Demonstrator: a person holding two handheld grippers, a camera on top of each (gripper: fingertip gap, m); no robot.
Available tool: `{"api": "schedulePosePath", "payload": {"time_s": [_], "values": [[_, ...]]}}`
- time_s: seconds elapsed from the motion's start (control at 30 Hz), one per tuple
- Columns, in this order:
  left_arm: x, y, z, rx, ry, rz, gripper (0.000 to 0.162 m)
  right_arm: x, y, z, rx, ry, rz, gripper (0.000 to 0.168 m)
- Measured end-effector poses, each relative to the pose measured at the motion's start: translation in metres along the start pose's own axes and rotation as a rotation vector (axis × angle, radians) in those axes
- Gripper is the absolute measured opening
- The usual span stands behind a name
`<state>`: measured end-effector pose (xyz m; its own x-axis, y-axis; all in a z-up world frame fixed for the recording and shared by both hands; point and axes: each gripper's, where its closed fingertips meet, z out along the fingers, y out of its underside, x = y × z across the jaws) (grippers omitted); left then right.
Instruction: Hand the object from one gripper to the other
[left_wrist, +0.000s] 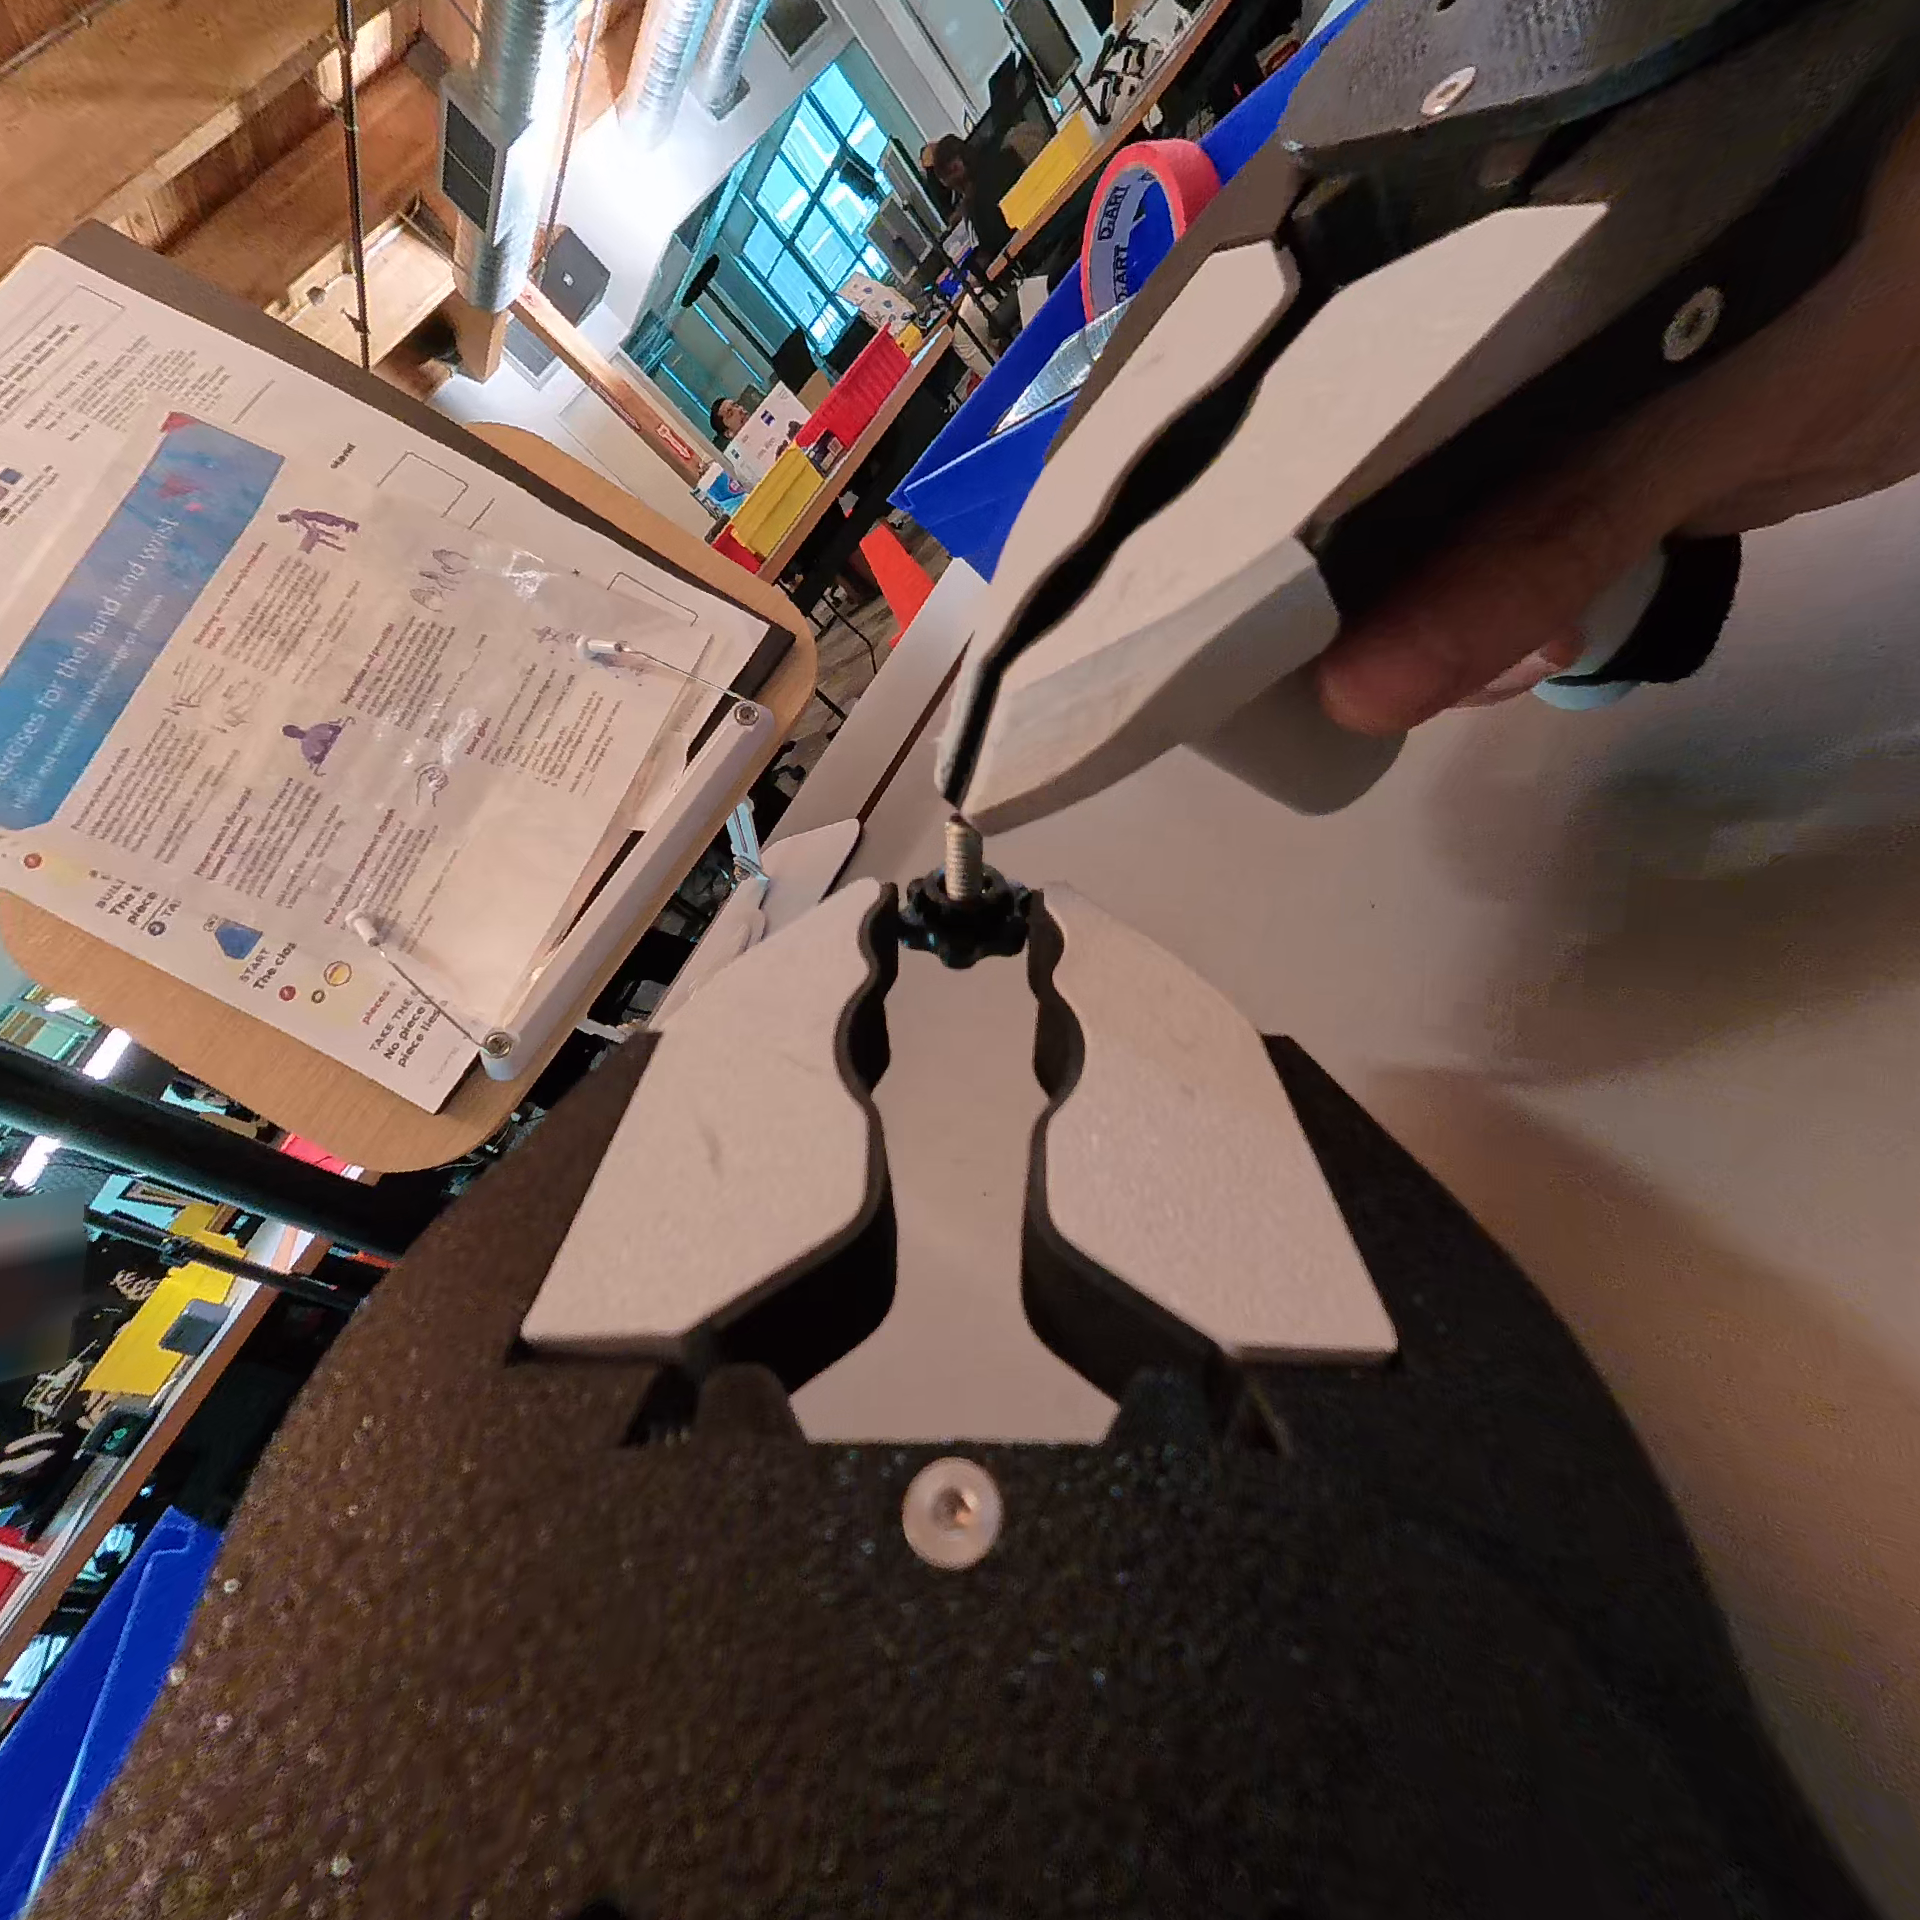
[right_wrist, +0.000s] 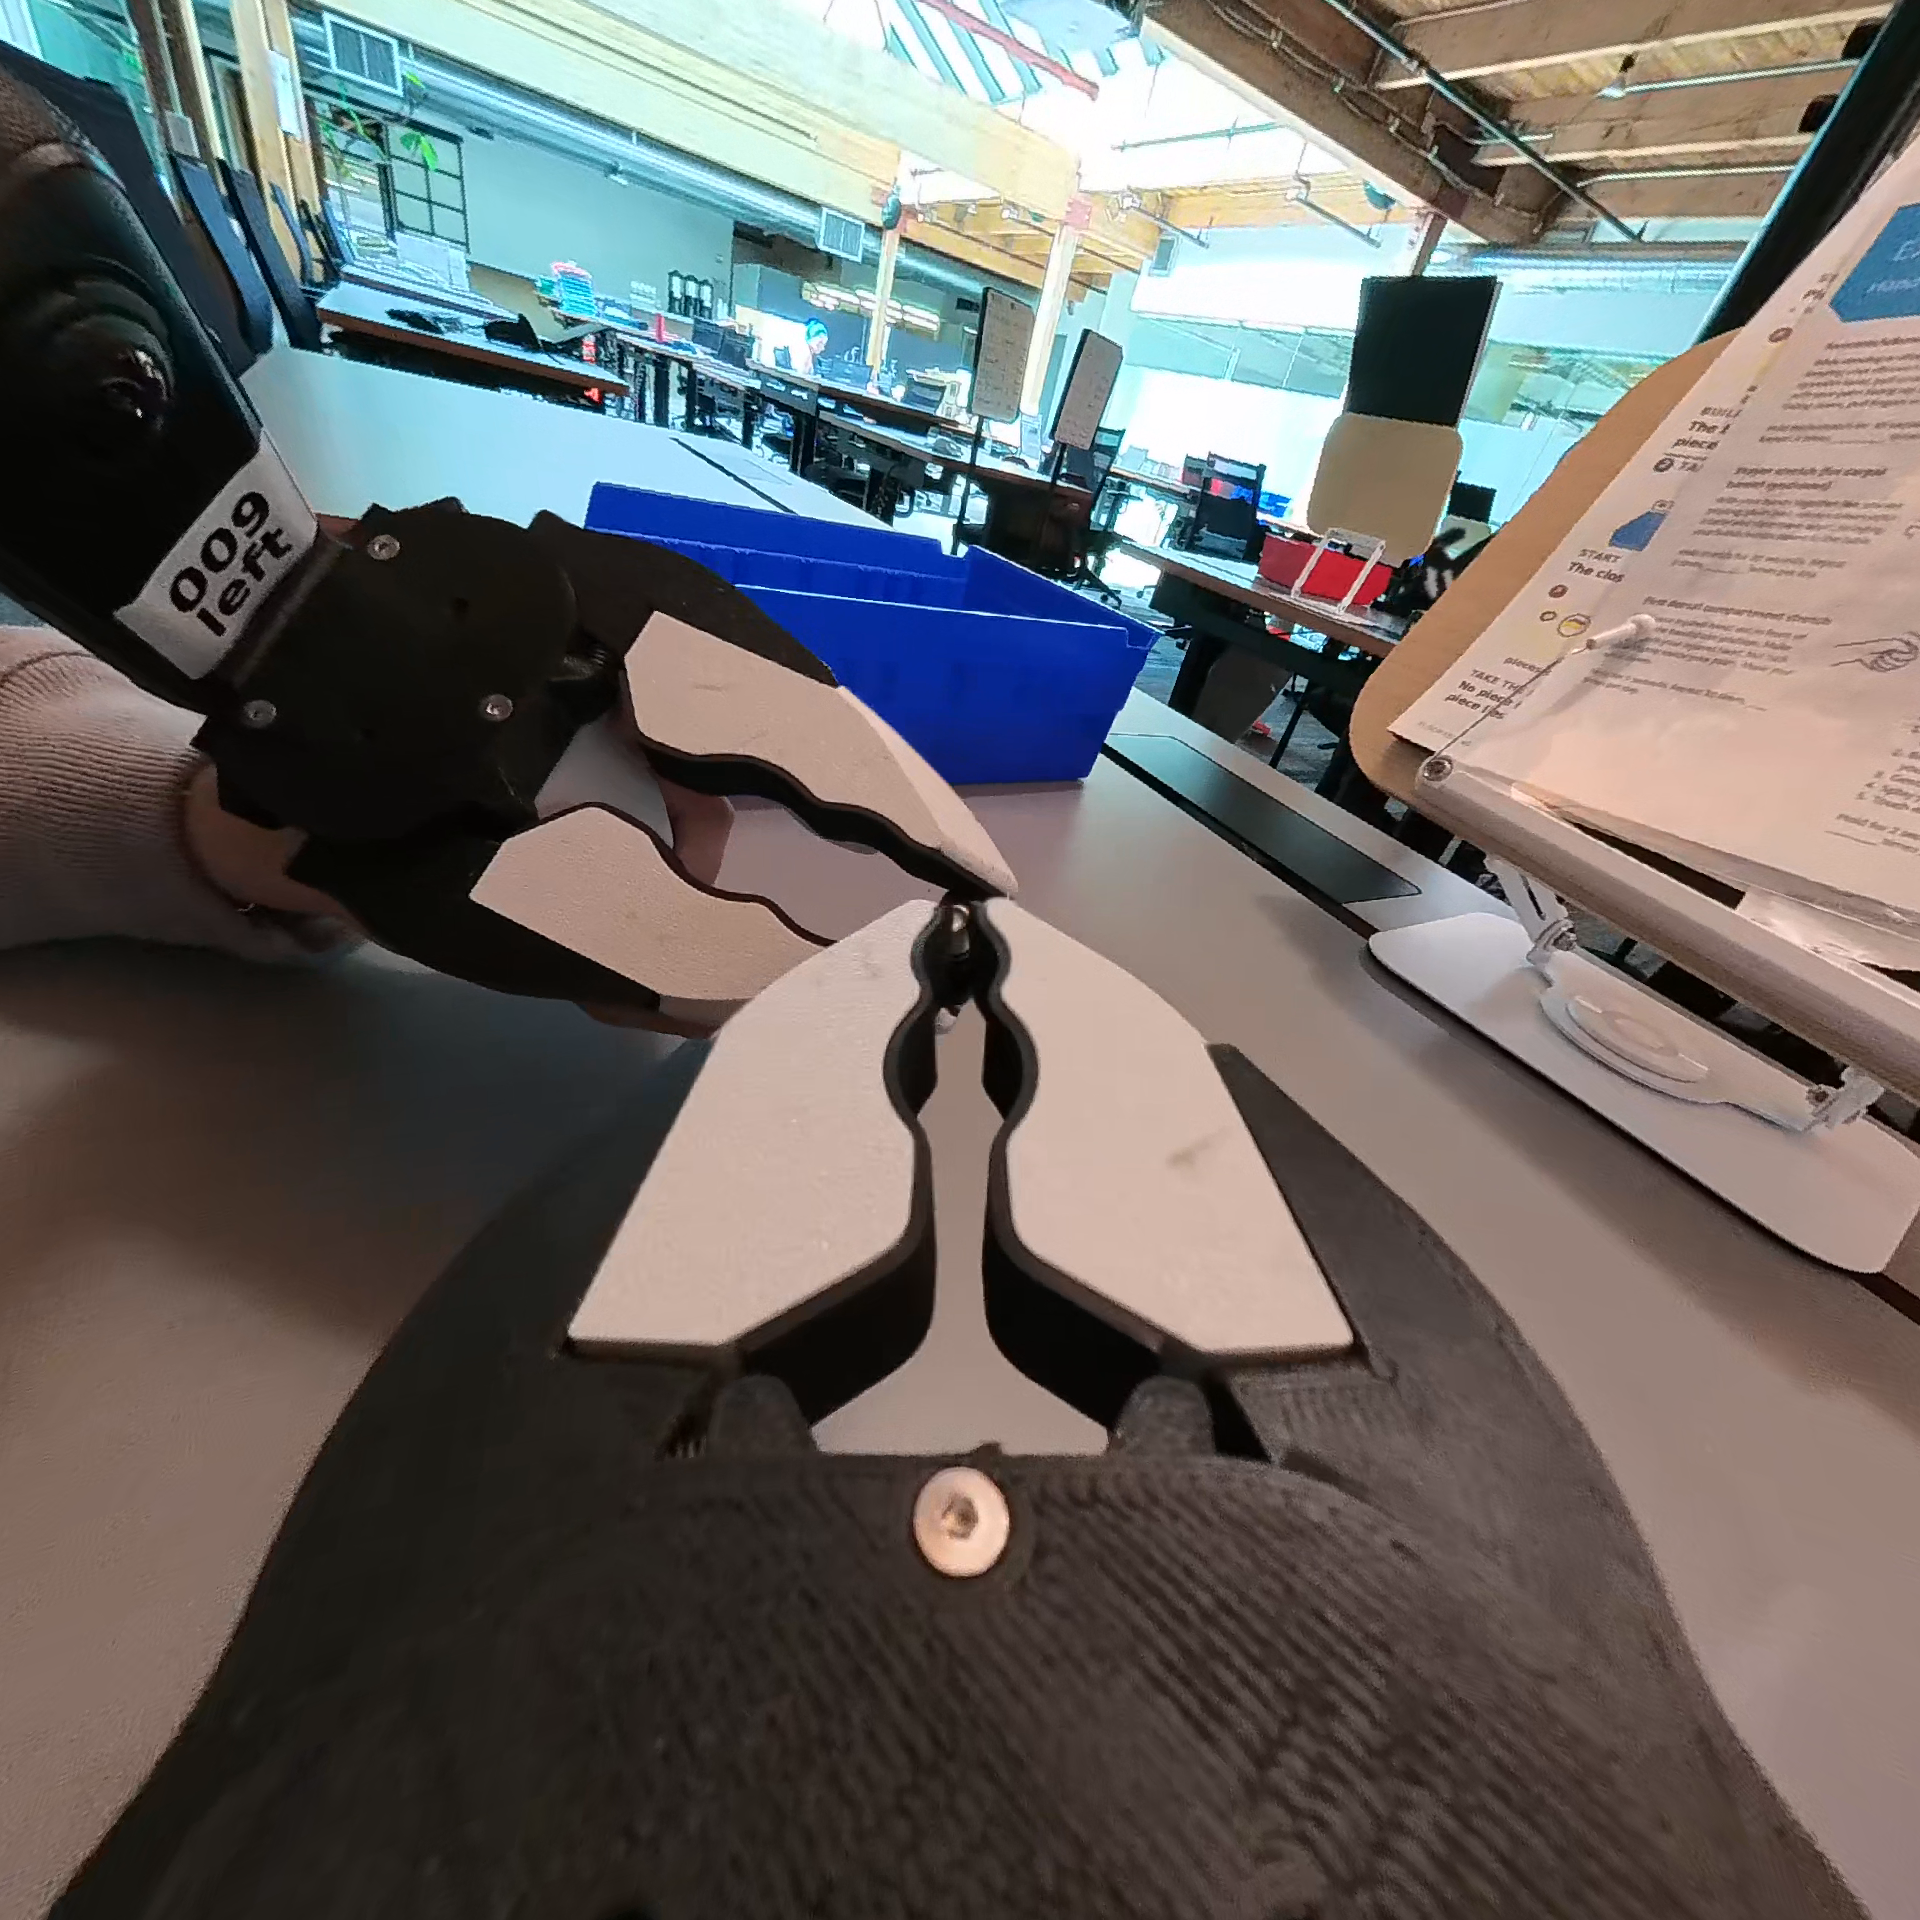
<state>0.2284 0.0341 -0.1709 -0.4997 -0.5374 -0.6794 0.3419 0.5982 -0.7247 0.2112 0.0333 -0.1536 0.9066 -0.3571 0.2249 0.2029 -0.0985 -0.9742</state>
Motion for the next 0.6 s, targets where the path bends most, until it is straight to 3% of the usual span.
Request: {"api": "schedulePosePath", "payload": {"time_s": [0.17, 0.27, 0.6], "values": [[0.0012, 0.0009, 0.0007, -0.006, 0.007, -0.002, 0.023, -0.0022, 0.004, 0.0015, -0.023, 0.002, -0.039, 0.018], [0.0021, 0.0001, 0.0005, -0.002, 0.01, 0.007, 0.023, -0.0029, 0.0011, 0.0012, -0.006, 0.008, -0.05, 0.006], [0.0089, -0.001, -0.0005, 0.024, 0.069, 0.021, 0.023, -0.0084, 0.004, -0.003, -0.048, -0.084, -0.178, 0.005]]}}
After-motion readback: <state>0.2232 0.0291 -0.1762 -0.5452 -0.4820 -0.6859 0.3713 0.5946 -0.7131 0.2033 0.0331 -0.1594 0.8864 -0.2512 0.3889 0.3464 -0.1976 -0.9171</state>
